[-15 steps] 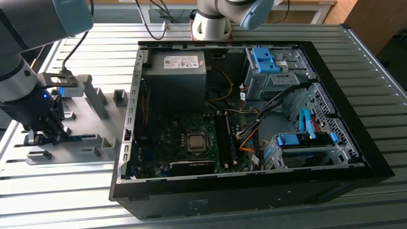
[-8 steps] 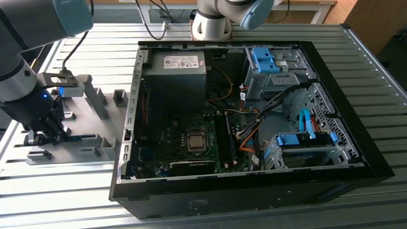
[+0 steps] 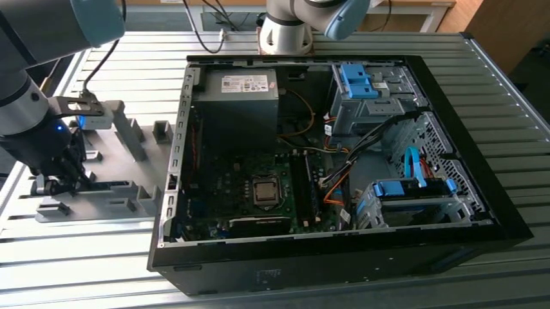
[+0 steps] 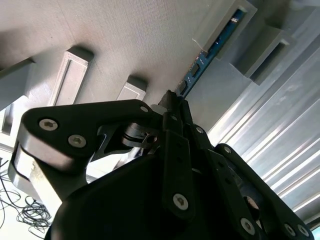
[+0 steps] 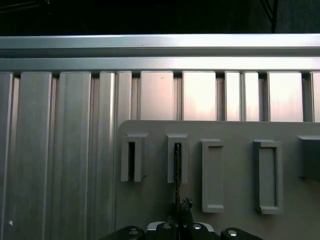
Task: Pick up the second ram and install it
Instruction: 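Pick up the second ram and move it above second insertion slot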
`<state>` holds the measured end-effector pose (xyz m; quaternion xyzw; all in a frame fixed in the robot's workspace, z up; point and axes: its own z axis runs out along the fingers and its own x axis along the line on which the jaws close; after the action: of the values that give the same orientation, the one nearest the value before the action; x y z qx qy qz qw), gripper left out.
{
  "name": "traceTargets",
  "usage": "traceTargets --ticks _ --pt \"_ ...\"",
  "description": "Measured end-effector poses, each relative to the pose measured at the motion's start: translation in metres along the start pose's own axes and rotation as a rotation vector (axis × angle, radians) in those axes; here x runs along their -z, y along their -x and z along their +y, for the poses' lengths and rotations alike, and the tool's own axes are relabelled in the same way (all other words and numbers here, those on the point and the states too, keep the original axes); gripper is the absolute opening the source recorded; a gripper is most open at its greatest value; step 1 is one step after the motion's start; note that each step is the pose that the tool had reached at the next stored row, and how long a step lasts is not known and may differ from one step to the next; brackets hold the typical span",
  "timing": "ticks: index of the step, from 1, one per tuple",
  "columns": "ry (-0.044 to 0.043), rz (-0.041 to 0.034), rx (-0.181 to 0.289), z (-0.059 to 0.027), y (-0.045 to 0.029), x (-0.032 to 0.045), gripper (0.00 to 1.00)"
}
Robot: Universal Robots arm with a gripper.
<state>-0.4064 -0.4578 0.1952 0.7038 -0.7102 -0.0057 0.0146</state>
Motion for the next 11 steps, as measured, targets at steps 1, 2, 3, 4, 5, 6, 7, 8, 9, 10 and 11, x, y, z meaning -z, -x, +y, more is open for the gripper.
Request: traceTargets --ticks 1,2,3,4,5,6,7,8,9,10,11 --pt "0.0 0.0 0.0 0.0 0.0 0.0007 0.14" --pt "-0.0001 0.0 0.0 0.0 0.0 0.0014 0.14" --pt "0.0 0.0 0.0 0.0 0.0 0.0024 0.14" --pt "0.0 0.0 0.0 0.0001 0.0 0.0032 0.14" --pt "-0.0001 -0.0001 0.0 0.0001 0.0 0.004 0.14" --pt "-0.0001 -0.0001 0.0 0.0001 0.0 0.0048 0.14" --pt "-0.0001 -0.0001 0.0 0.0001 -0.0001 0.0055 0.14" --pt "-0.0001 0.0 0.0 0.0001 -0.0001 0.0063 0.14" --pt "-0.0001 -0.0001 0.0 0.0001 -0.0001 0.0069 0.14" --pt "0.0 0.0 0.0 0.0002 -0.0001 0.0077 0.14" --pt "-0.0001 -0.0001 0.0 0.0002 -0.0001 0.0084 0.14"
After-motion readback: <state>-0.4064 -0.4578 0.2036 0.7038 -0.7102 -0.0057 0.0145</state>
